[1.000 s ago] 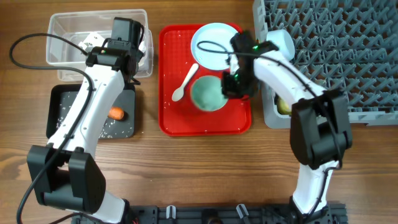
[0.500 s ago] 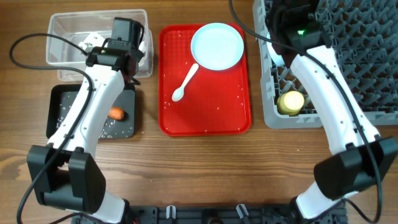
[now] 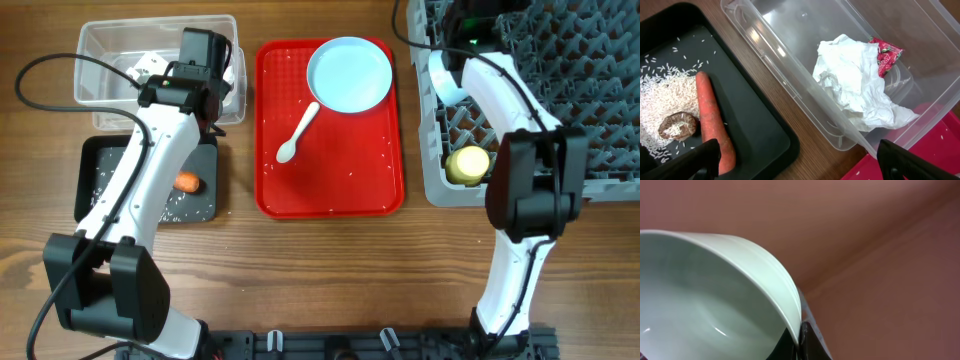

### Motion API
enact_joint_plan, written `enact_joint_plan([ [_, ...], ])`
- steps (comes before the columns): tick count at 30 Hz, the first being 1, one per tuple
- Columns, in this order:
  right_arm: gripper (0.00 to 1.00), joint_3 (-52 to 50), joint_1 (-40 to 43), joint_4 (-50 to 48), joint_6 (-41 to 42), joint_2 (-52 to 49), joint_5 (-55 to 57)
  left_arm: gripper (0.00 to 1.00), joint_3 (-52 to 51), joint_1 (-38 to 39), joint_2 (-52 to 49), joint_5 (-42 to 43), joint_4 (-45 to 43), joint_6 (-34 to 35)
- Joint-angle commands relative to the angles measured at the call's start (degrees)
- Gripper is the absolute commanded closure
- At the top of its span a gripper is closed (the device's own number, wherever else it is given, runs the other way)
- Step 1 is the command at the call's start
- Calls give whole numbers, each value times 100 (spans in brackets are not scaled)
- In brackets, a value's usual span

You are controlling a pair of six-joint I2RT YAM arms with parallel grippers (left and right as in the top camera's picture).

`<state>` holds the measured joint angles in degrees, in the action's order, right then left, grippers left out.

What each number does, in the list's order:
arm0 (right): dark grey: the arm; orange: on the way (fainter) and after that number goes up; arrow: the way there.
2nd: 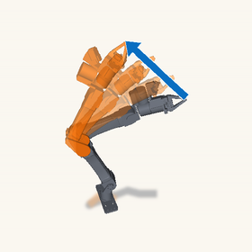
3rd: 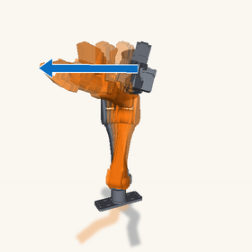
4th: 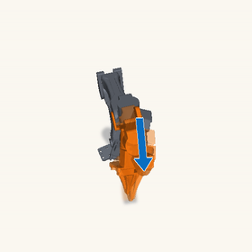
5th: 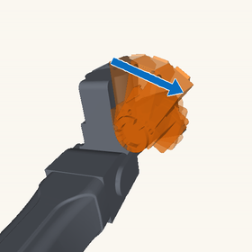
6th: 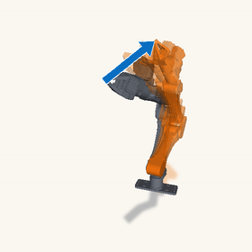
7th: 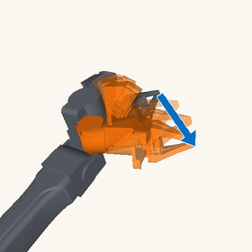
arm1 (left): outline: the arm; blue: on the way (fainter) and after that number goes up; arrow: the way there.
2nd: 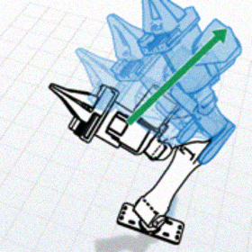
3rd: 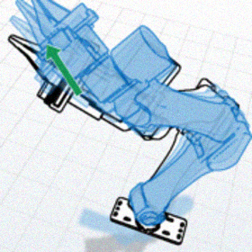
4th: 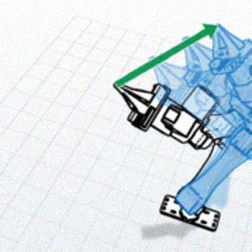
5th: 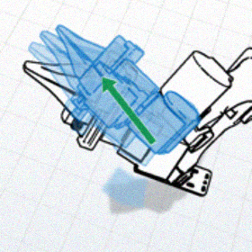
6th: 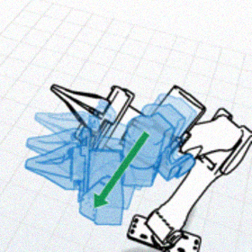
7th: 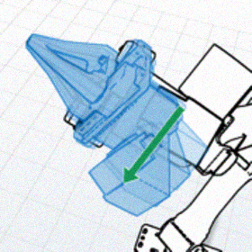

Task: Sort waste into correct bins and load items into the dishwasher rack
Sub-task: 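Carry the green bowl with the right gripper and place it in the rack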

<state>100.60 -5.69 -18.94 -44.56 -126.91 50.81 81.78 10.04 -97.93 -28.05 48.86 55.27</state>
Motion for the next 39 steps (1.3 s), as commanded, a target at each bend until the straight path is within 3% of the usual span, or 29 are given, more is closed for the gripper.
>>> enact_joint_plan([
  [1, 96, 17, 9, -79, 7, -190, -271, 0, 31, -20, -37, -136, 4, 114],
  [14, 96, 15, -26, 614, 1794, -509, -529, 0, 31, -20, -37, -136, 4, 114],
  [28, 96, 17, -168, 1228, 2083, -533, -994, 0, 31, -20, -37, -136, 4, 114],
  [29, 91, 17, -219, 1217, 1757, -531, -997, 0, 31, -20, -37, -136, 4, 114],
  [30, 64, 17, -319, 1213, 1322, -531, -988, 0, 31, -20, -37, -136, 4, 114],
  [31, 48, 17, -369, 1204, 1207, -531, -955, 0, 31, -20, -37, -136, 4, 114],
  [39, 0, 20, -831, 874, 1176, -529, -553, 0, 31, -20, -37, -136, 4, 114],
])
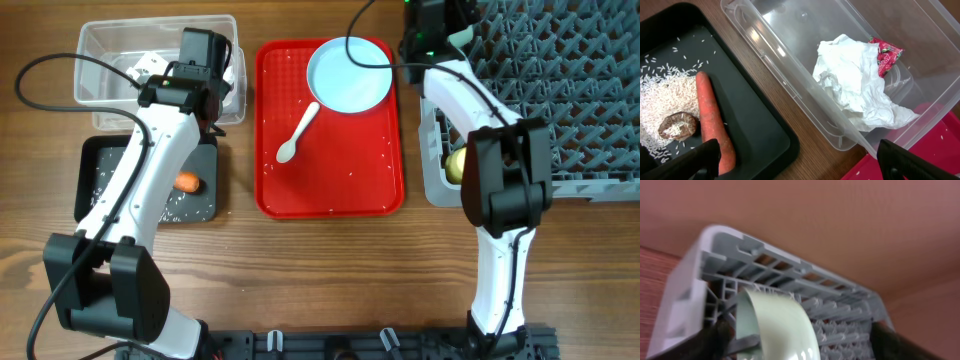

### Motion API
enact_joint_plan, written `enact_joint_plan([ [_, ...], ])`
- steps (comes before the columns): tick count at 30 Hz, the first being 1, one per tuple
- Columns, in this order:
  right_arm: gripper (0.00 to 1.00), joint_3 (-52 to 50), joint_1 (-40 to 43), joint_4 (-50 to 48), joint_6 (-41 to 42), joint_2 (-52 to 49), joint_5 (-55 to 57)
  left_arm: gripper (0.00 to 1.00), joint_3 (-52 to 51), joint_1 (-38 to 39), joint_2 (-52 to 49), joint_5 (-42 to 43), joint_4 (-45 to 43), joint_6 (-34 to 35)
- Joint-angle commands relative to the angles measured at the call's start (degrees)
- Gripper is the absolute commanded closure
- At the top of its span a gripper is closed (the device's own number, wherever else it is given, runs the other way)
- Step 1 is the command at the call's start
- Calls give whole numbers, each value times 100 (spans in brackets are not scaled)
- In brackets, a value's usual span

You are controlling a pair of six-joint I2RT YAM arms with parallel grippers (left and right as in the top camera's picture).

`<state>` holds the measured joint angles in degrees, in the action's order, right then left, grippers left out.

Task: Sort waste into correct bins and load items into the dishwasher rack
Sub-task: 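Carry the green bowl with the right gripper and place it in the rack, then reach the right gripper to the white spoon and grasp it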

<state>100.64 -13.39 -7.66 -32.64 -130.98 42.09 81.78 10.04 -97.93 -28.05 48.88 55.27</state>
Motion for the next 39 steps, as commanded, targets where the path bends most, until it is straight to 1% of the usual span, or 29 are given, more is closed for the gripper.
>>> enact_joint_plan([
  [1, 0, 15, -90, -457, -15, -116, 452, 0, 31, -20, -37, -136, 2, 114],
  [3, 0, 15, -142, -1067, -15, -72, 798, 0, 31, -20, -37, -136, 2, 114],
  [5, 0, 15, -177, -1449, 109, 76, 852, 0, 31, -20, -37, -136, 2, 114],
  [8, 0, 17, -188, -1408, 800, 345, 791, 0, 31, -20, -37, -136, 2, 114],
  [9, 0, 17, -188, -1231, 938, 437, 586, 0, 31, -20, -37, -136, 2, 114],
  [13, 0, 17, -289, 295, 1939, 824, -568, 0, 31, -20, -37, -136, 2, 114],
  [16, 0, 17, -619, 1864, 2551, 1360, -2221, 0, 31, -20, -37, -136, 2, 114],
  [18, 0, 17, -793, 2623, 2933, 1593, -3097, 0, 31, -20, -37, -136, 2, 114],
  [21, 0, 17, -896, 3482, 3659, 1650, -4301, 0, 31, -20, -37, -136, 2, 114],
  [23, 0, 11, -901, 4070, 4645, 1635, -5615, 0, 31, -20, -37, -136, 2, 114],
  [25, 0, 4, -929, 4275, 5265, 1609, -6358, 0, 31, -20, -37, -136, 2, 114],
  [26, 0, -22, -968, 4288, 5556, 1606, -6426, 0, 31, -20, -37, -136, 2, 114],
  [27, 0, -90, -1069, 4264, 6087, 1606, -6380, 0, 31, -20, -37, -136, 2, 114],
  [28, 1, -103, -1169, 4269, 6312, 1600, -6282, 0, 31, -20, -37, -136, 2, 114],
  [30, 4, -236, -1478, 4266, 6780, 1591, -5589, 0, 31, -20, -37, -136, 2, 114],
  [32, 6, -420, -1698, 4262, 7187, 1563, -5243, 0, 31, -20, -37, -136, 2, 114],
  [33, 8, -490, -1805, 4253, 7302, 1510, -5215, 0, 31, -20, -37, -136, 2, 114],
  [34, 15, -562, -1930, 4225, 7460, 1403, -5270, 0, 31, -20, -37, -136, 2, 114],
  [36, 20, -584, -2024, 4223, 7510, 1248, -5366, 0, 31, -20, -37, -136, 2, 114],
  [39, 36, -584, -2114, 4225, 7637, 837, -5418, 0, 31, -20, -37, -136, 2, 114],
])
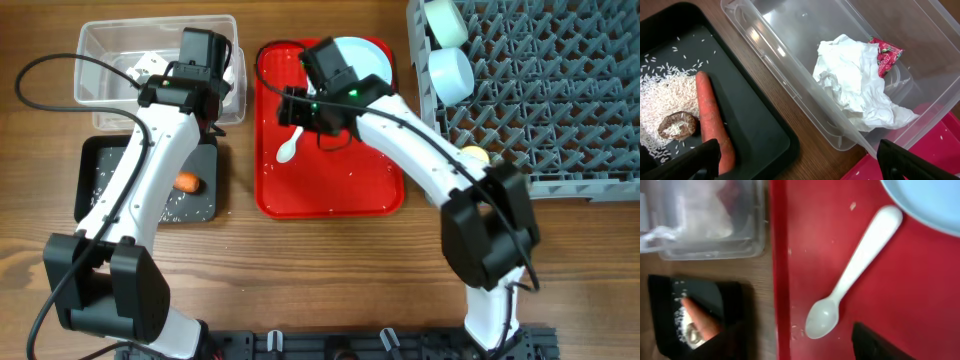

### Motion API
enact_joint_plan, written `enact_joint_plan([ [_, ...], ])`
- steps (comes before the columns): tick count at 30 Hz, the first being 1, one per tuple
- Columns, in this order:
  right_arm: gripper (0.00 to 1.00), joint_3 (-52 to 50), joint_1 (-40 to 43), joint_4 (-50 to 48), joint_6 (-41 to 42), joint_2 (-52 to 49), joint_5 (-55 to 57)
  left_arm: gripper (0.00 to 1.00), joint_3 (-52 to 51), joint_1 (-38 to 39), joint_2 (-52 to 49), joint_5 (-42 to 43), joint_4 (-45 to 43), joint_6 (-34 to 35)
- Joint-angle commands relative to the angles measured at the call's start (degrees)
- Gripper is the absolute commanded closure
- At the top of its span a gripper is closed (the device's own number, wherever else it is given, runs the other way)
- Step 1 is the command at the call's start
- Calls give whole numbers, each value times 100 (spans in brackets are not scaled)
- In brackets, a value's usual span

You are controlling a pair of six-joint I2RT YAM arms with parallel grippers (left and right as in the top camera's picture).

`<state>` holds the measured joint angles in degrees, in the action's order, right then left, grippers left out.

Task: Sort waste into correct bins and load items into the dishwasher rack
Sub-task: 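Reach the right gripper to the white spoon and grasp it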

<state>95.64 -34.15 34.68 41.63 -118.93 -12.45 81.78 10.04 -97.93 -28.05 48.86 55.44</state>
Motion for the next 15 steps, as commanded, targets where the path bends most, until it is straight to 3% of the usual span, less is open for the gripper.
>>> enact_joint_plan([
  [1, 40, -83, -39, -9, 299, -492, -61, 0, 31, -20, -37, -136, 4, 96],
  [7, 67, -85, -39, -70, 568, -1132, -291, 0, 31, -20, -37, -136, 4, 96],
  [15, 69, -85, -39, -763, 796, -1488, -238, 0, 31, -20, -37, -136, 4, 96],
])
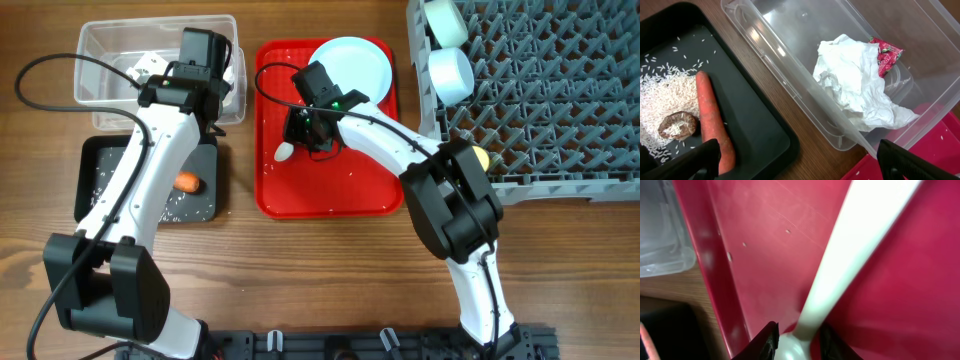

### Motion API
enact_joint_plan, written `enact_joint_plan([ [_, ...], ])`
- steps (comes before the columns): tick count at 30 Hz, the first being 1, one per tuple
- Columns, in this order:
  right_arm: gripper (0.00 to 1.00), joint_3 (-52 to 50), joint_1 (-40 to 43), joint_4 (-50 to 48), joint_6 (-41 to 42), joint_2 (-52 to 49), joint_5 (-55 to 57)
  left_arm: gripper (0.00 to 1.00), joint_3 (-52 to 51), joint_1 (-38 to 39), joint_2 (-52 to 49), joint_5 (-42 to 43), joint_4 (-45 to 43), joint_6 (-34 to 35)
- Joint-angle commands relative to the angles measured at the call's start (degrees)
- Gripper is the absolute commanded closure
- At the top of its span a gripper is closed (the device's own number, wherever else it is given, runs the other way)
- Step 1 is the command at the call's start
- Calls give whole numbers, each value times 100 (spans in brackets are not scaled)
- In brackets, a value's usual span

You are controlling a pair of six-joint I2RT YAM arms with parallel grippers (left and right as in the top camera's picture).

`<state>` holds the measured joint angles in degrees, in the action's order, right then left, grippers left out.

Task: Sort waste into correct bins and load items into the dishwasher rack
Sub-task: 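Reach the right gripper to the white spoon and grasp it, then carry the white spoon with the right gripper and drop it in the rack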

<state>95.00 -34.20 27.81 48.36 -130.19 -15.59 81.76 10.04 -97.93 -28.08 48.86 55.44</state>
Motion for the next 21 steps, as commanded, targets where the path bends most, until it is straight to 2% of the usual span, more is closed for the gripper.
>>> enact_joint_plan([
  [1, 69, -22, -35, -151, 127, -433, 98, 0, 33, -20, -37, -133, 4, 96],
  [4, 76, -22, -35, -361, 330, -616, 166, 0, 33, -20, -37, -133, 4, 96],
  [7, 95, -22, -35, -627, 442, -754, 293, 0, 33, -20, -37, -133, 4, 96],
  [11, 96, -20, -35, -708, 415, -767, 293, 0, 33, -20, -37, -133, 4, 96],
  [14, 96, 2, 2, -787, 131, -758, -199, 0, 33, -20, -37, -133, 4, 96],
  [17, 96, 190, 229, -743, -732, -595, -1071, 0, 33, -20, -37, -133, 4, 96],
  [19, 96, 190, 433, -619, -1054, -299, -1106, 0, 33, -20, -37, -133, 4, 96],
  [21, 96, 190, 699, -269, -1718, 122, -1108, 0, 33, -20, -37, -133, 4, 96],
])
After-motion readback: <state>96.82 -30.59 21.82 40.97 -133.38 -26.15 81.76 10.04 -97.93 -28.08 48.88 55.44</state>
